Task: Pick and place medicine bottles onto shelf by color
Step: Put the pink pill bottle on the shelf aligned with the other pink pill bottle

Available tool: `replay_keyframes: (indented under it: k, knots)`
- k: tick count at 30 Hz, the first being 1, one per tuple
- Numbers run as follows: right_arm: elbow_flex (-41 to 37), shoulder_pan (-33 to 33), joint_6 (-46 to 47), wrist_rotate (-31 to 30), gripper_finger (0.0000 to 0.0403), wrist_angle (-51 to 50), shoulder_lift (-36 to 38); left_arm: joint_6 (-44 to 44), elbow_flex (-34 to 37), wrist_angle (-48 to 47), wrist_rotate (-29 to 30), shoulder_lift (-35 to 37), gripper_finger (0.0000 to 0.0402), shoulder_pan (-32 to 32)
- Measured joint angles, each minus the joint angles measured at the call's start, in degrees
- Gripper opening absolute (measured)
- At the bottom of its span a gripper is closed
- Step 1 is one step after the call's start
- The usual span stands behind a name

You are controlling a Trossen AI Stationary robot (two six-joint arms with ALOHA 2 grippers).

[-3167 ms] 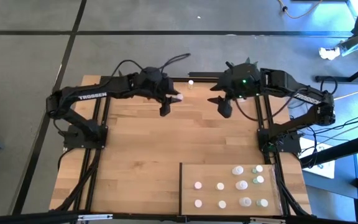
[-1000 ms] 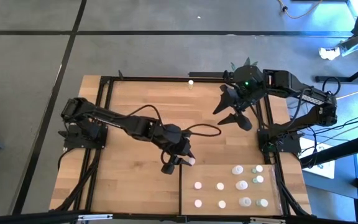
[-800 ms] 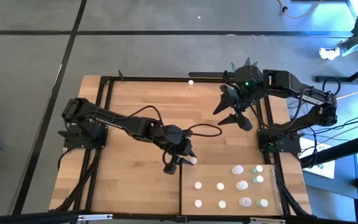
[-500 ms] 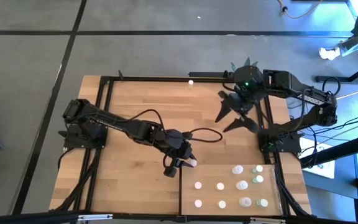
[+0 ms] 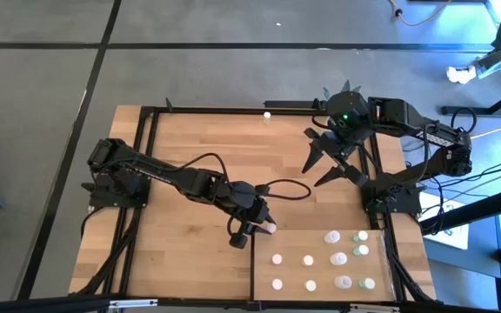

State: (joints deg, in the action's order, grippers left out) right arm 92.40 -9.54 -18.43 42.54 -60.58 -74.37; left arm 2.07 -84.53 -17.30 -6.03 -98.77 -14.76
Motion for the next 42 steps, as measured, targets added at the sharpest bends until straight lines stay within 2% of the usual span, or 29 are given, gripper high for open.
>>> replay_keyframes:
  k: [18,25,34,42]
  knots:
    - [0.0,0.0,0.08,-0.02,0.0228,0.01,0.0,-1.56,0.0,-0.09,1.13,0.03,0.0116,0.0]
    - [0.0,0.0,0.1,-0.02,0.0228,0.01,0.0,-4.17,0.0,-0.09,4.33,0.06,0.0116,-0.6]
    - [0.0,0.0,0.1,-0.02,0.0228,0.01,0.0,-8.08,0.0,-1.74,12.29,0.08,0.0116,-3.83]
    - [0.0,0.0,0.1,-0.02,0.0228,0.03,-0.02,-9.6,0.04,1.2,9.94,-2.35,0.0116,-4.44]
